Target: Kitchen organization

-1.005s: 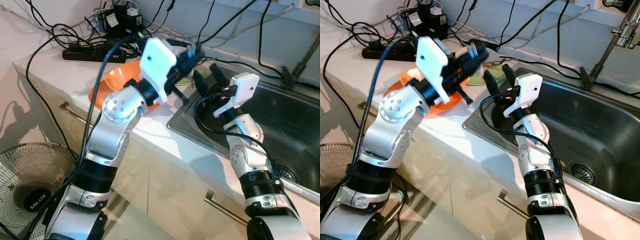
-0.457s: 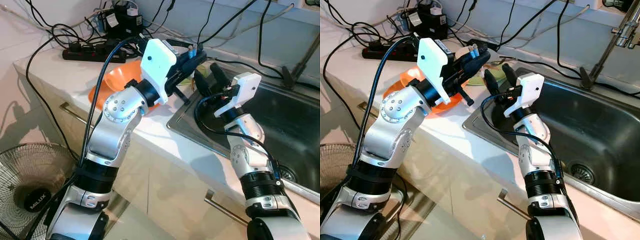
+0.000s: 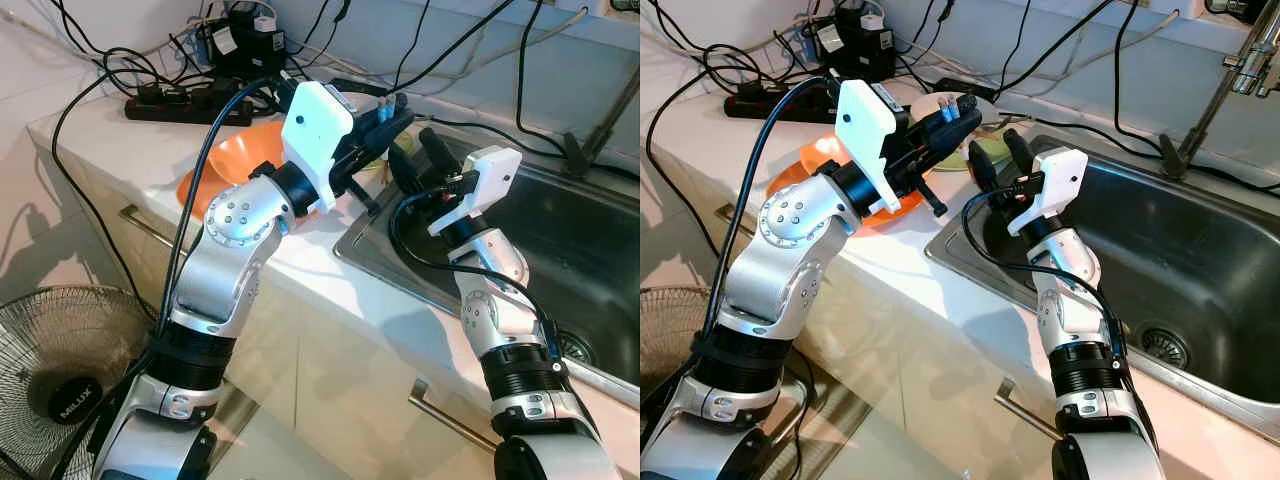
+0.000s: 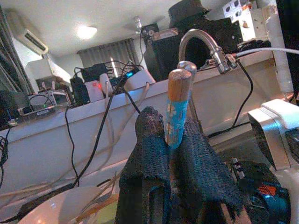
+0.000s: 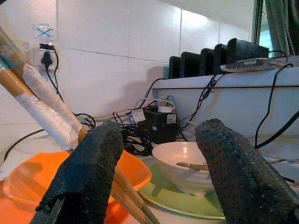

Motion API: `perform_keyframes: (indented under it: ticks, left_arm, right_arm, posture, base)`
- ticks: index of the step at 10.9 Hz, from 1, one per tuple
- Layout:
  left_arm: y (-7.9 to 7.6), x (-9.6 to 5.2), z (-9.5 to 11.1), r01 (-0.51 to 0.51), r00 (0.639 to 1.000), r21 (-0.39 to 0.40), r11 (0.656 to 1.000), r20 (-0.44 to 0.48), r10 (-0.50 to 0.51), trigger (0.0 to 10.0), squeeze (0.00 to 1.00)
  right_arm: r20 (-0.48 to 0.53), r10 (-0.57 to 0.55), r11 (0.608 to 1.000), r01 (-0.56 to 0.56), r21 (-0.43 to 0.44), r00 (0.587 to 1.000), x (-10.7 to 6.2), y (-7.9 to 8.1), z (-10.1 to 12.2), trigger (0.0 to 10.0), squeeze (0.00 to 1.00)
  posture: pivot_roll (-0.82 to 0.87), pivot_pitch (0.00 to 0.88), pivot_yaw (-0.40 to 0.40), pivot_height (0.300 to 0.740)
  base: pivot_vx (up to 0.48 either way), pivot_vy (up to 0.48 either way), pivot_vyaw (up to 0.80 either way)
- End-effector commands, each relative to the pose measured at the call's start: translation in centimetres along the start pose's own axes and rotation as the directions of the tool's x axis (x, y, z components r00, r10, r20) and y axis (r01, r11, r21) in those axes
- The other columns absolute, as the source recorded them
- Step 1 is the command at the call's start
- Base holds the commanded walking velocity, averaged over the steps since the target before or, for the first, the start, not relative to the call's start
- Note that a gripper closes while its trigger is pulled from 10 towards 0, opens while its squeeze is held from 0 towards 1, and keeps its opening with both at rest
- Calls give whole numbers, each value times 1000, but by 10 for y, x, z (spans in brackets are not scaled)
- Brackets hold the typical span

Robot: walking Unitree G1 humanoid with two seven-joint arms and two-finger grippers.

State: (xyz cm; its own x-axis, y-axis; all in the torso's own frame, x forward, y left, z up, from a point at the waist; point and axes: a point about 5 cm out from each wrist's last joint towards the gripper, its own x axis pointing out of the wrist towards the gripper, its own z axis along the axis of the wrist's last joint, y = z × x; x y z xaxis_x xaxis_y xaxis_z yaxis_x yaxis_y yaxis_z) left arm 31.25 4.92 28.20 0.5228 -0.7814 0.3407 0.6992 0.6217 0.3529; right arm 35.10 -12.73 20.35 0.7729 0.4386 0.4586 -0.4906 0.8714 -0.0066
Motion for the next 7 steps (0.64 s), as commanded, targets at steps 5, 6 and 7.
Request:
perform_keyframes:
  ticks: [5, 6, 7]
  left_arm:
    - [-26, 7, -2, 158, 987, -76, 985, 21, -157, 10000, 0]
    - [-26, 7, -2, 158, 987, -79, 984, 21, -156, 10000, 0]
    - [-26, 7, -2, 153, 988, -91, 984, 22, -152, 10000, 0]
  right_arm:
    - [-45, 195, 981, -194, 31, 980, 3, 32, -7, 10000, 0]
    - [-44, 198, 980, -197, 34, 979, 3, 33, -7, 10000, 0]
    - [-41, 207, 978, -205, 43, 978, 3, 34, -7, 10000, 0]
  posture:
    - [203, 3, -10, 740]
    - [205, 4, -11, 740]
    - [205, 4, -12, 740]
  base:
    - [0, 0, 0]
    - [0, 0, 0]
    - [0, 0, 0]
